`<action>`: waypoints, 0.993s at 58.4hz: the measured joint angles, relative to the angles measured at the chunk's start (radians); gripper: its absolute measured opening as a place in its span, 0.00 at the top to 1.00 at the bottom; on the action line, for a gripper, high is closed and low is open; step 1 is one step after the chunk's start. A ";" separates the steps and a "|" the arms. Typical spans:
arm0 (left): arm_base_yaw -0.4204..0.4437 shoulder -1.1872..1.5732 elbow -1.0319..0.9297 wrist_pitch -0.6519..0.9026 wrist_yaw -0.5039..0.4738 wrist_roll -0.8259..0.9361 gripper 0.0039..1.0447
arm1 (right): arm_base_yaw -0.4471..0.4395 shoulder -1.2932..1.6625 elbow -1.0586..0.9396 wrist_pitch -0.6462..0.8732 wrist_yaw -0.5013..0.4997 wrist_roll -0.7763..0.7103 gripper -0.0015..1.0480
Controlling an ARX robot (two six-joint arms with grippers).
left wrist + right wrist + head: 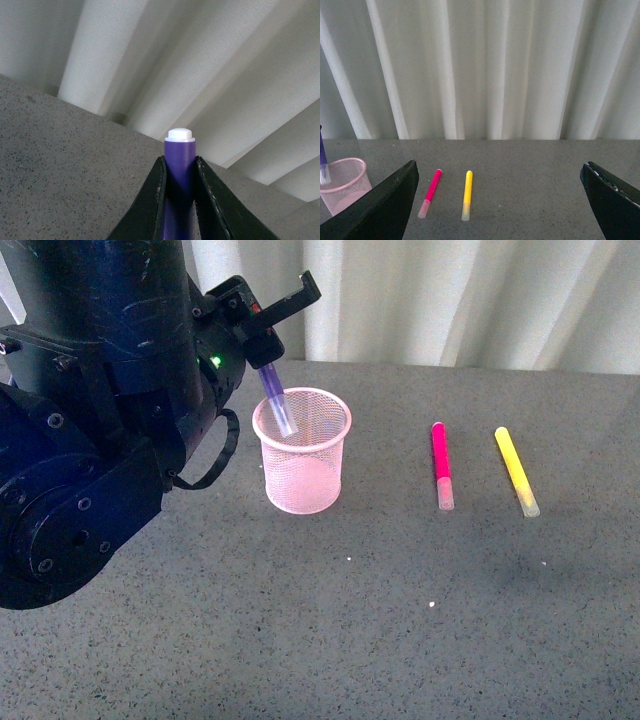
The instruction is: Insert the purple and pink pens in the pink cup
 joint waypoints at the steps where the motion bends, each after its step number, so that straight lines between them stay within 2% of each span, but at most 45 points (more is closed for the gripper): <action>1: 0.000 0.000 0.000 0.000 0.000 0.001 0.85 | 0.000 0.000 0.000 0.000 0.000 0.000 0.07; 29: 0.034 -0.042 -0.019 -0.026 0.056 -0.005 0.06 | 0.000 0.000 0.000 0.000 0.000 0.000 0.07; 40: 0.096 -0.171 -0.065 -0.129 0.187 0.002 0.06 | 0.000 0.000 0.000 0.000 0.000 0.000 0.07; 50: 0.184 -0.379 -0.152 -0.291 0.415 0.065 0.06 | 0.000 0.000 0.000 0.000 0.000 0.000 0.07; 58: 0.294 -0.615 -0.273 -0.487 0.658 0.157 0.06 | 0.000 0.000 0.000 0.000 0.000 0.000 0.07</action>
